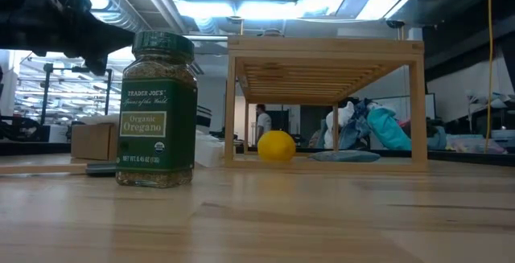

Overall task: Shelf spices
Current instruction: Remove the brown seasoning bottle from the shelf

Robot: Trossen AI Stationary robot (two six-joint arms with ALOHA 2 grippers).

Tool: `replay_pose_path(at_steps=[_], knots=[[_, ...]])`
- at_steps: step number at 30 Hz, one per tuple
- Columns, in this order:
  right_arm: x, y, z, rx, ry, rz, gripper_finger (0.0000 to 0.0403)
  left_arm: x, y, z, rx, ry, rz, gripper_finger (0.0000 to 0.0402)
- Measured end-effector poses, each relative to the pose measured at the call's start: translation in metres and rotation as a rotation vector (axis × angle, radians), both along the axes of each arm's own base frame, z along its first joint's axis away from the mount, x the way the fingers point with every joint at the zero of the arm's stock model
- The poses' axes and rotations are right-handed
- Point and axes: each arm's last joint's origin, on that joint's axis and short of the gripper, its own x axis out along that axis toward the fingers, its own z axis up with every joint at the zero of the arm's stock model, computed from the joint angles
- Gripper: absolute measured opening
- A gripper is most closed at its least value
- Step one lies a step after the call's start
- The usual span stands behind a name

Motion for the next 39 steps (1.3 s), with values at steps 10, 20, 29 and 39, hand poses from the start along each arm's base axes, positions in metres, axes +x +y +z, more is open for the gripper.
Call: replay_pose_path(at_steps=[10, 20, 29, 39], knots=[[0.005, -0.032, -0.011, -0.019, 0.072, -0.152, 0.0104, 0.0, -0.001, 0.005, -0.03, -0.055, -0.027, 0.0], [0.038, -0.089, -0.014, 0.046, 0.143, -0.319, 0.0104, 0.004, 0.001, 0.013, 0.114, -0.102, 0.026, 0.0], [0.045, -0.101, -0.015, 0.125, 0.183, -0.298, 0.0104, 0.008, 0.003, 0.013, 0.172, -0.064, 0.114, 0.0053], [0.05, -0.106, -0.014, 0.116, 0.186, -0.294, 0.0104, 0.012, 0.005, 0.022, 0.231, -0.135, 0.193, 0.0182]])
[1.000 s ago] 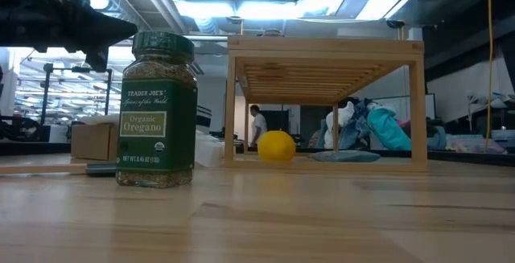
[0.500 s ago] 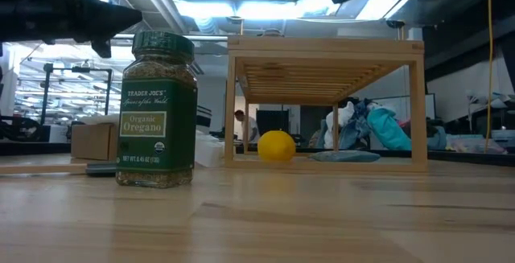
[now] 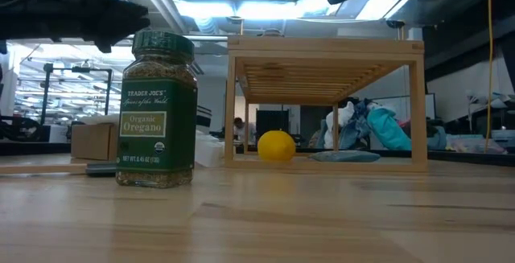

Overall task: Shelf spices
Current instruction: Remove the brown seasoning bottle from the shelf

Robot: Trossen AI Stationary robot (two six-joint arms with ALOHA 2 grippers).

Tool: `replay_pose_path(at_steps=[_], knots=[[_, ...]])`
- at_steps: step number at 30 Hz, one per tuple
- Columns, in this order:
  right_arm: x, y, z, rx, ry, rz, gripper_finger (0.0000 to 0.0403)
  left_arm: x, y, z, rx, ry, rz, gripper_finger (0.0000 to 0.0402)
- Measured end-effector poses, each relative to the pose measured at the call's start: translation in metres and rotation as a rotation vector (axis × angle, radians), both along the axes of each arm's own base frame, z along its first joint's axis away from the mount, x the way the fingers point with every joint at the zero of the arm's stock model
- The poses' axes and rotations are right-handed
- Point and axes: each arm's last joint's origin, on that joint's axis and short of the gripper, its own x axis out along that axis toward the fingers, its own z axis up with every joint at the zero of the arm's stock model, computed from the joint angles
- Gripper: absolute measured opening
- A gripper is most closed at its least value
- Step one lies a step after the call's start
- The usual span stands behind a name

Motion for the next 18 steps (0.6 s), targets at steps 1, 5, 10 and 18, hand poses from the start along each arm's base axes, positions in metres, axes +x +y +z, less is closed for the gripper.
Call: replay_pose_path(at_steps=[1, 5, 10, 18], knots=[[0.001, -0.003, 0.0, 0.004, 0.003, -0.005, 0.0104, 0.0, 0.0, 0.001, 0.001, -0.011, -0.007, 0.0184], [0.007, -0.018, 0.0, 0.003, 0.034, -0.02, 0.0104, 0.005, -0.002, 0.001, 0.028, -0.003, -0.086, 0.0183], [0.019, -0.045, 0.004, 0.025, 0.023, -0.027, 0.0104, 0.012, -0.003, -0.003, 0.03, 0.055, -0.109, 0.0173], [0.03, -0.08, 0.006, 0.09, 0.054, 0.072, 0.0104, 0.033, -0.003, 0.019, 0.048, 0.086, -0.106, 0.0171]])
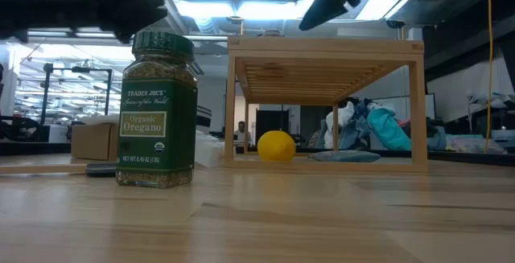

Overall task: Shelf spices
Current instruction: Remove the brown seasoning bottle from the shelf

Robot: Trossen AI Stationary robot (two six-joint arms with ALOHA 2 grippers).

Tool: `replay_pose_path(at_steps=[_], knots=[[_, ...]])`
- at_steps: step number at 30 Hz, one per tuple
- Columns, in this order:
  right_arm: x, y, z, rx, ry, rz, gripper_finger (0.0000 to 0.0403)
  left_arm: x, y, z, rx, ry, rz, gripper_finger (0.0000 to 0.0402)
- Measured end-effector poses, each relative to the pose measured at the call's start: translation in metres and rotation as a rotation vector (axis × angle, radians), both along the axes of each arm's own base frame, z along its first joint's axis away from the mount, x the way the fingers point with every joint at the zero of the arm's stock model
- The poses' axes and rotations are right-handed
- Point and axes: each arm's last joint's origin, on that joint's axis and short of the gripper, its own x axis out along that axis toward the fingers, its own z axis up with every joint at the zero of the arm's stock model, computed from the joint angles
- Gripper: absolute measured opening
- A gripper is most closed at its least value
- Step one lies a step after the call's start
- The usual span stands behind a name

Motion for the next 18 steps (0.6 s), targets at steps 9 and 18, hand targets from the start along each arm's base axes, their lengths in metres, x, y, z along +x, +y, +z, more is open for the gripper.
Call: replay_pose_path(at_steps=[9, 18], knots=[[-0.001, -0.004, -0.002, -0.057, 0.084, 0.051, 0.0104, 0.053, 0.01, 0.015, 0.104, 0.186, 0.057, 0.017], [-0.002, -0.004, -0.002, -0.053, 0.09, 0.064, 0.0104, 0.093, 0.037, 0.011, 0.083, 0.292, 0.101, 0.017]])
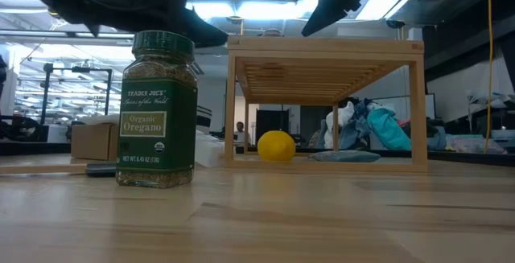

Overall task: Shelf spices
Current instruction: Remove the brown seasoning bottle from the shelf

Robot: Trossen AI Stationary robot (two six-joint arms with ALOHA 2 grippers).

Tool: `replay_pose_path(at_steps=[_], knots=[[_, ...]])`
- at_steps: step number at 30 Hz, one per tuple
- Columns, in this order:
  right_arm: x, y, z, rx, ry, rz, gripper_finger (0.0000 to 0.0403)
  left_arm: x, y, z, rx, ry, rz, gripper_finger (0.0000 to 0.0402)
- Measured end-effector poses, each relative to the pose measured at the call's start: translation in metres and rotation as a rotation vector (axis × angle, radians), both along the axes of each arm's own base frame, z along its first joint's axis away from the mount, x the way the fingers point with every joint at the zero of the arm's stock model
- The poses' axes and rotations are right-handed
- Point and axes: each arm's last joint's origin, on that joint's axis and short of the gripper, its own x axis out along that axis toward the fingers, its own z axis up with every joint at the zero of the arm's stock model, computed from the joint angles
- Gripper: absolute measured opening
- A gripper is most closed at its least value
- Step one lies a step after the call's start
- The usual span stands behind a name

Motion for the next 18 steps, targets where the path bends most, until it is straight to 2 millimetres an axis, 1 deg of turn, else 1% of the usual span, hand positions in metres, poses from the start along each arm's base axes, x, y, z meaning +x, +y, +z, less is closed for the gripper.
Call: replay_pose_path(at_steps=[4, 7, 13, 18], knots=[[0.0, 0.0, 0.0, -0.009, 0.006, 0.009, 0.0104, 0.009, 0.008, 0.0, -0.063, -0.002, -0.067, 0.017], [0.0, 0.0, 0.0, -0.009, 0.004, 0.008, 0.0104, 0.014, 0.013, 0.003, -0.094, -0.015, -0.08, 0.017], [0.001, 0.0, 0.001, -0.004, -0.005, 0.004, 0.0104, 0.024, 0.018, 0.008, -0.101, -0.022, -0.15, 0.017], [0.001, 0.0, 0.001, 0.017, -0.028, -0.013, 0.0104, 0.038, 0.021, 0.009, -0.101, 0.015, -0.175, 0.017]])
